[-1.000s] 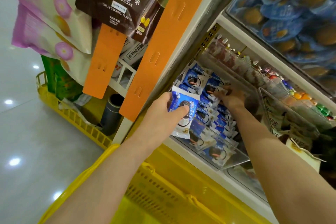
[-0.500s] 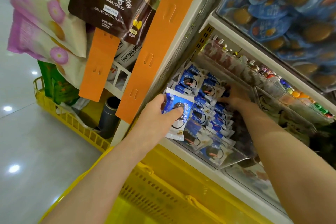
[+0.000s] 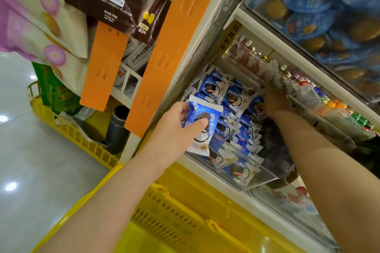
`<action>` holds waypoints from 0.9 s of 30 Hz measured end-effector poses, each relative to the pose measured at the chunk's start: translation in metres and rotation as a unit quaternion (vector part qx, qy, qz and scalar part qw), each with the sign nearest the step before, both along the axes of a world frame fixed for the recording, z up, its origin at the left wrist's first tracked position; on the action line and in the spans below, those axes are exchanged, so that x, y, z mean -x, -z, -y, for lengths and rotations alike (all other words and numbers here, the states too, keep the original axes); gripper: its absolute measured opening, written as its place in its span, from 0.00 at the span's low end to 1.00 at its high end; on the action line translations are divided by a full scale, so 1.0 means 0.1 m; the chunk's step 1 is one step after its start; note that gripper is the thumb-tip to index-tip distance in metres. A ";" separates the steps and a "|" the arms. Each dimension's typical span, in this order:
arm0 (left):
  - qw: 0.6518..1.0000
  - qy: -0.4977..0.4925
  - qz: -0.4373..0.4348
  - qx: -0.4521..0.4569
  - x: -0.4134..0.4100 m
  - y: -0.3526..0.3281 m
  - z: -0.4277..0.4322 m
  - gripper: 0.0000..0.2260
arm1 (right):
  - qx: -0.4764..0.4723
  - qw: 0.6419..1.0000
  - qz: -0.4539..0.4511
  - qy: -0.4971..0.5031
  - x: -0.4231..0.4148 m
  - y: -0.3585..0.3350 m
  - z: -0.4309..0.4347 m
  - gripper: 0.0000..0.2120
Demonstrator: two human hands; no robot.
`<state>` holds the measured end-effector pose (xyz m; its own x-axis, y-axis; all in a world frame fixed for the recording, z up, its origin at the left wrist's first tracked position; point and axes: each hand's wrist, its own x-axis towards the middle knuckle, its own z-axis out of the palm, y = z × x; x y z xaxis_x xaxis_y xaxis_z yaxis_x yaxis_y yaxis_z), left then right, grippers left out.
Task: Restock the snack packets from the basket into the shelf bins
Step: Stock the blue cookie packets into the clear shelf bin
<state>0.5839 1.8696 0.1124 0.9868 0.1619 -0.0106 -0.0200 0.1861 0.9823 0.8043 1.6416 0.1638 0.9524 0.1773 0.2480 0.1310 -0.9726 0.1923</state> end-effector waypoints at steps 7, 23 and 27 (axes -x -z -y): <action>1.000 0.015 -0.014 0.010 0.03 -0.01 0.06 0.09 | -0.109 0.993 0.035 -0.028 0.69 -0.11 -0.35 0.23; 0.973 0.044 0.120 -0.194 0.36 -0.06 0.40 0.14 | -0.615 0.719 -0.321 -0.033 2.38 -0.01 -0.45 0.08; 0.860 -0.038 0.186 -0.474 0.28 -0.11 0.30 0.19 | -0.547 0.817 -0.180 -0.023 2.25 -0.21 -0.21 0.10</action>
<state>0.5560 1.8401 0.1237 0.8789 -0.0122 0.4768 -0.3429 -0.7108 0.6141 0.5790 1.6628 0.1851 0.9971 0.0746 -0.0138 0.0279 -0.5302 -0.8474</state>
